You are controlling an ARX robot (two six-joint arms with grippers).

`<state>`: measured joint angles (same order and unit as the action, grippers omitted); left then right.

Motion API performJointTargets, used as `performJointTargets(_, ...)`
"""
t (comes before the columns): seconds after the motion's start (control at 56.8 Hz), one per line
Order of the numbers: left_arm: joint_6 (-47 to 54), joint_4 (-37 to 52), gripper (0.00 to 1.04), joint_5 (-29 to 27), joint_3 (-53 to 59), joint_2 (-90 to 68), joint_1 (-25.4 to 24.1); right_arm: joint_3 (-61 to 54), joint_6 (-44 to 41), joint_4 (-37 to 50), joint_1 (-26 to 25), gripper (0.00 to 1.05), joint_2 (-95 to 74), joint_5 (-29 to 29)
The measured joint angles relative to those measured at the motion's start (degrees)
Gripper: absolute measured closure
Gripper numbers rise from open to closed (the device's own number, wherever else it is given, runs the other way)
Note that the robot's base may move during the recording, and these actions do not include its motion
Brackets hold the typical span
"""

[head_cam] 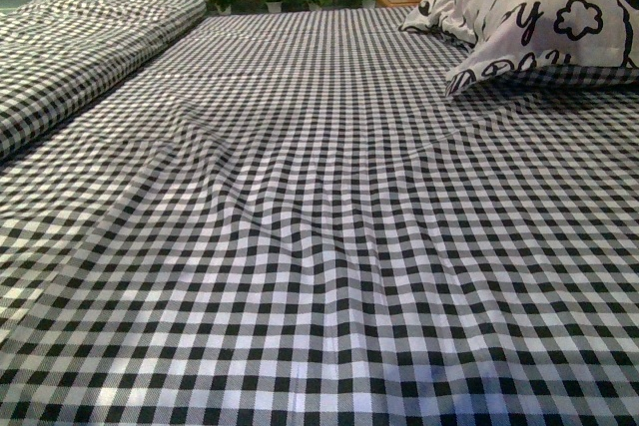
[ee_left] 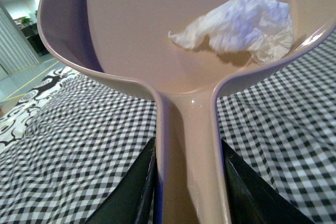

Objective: Clean up trash

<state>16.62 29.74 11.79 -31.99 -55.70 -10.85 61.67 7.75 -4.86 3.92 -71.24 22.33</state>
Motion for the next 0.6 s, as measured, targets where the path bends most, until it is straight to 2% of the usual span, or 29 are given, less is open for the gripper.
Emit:
performJointTargets(0.159, -6.49, -11.34, 0.76, -6.49, -2.34, 13.6, 6.71, 2.45, 4.37, -3.21, -4.07, 0.85, 8.15, 4.7)
performJointTargets(0.388, -11.67, -22.77, 0.76, -12.57, -4.15, 25.38, 14.08, 4.66, 10.32, -3.85, -10.43, 0.85, 15.72, 7.76)
performJointTargets(0.599, -14.21, -27.17, 0.76, -21.35, -4.17, 31.08, 23.32, 4.5, 12.96, -5.51, -14.53, 0.85, 22.18, 12.61)
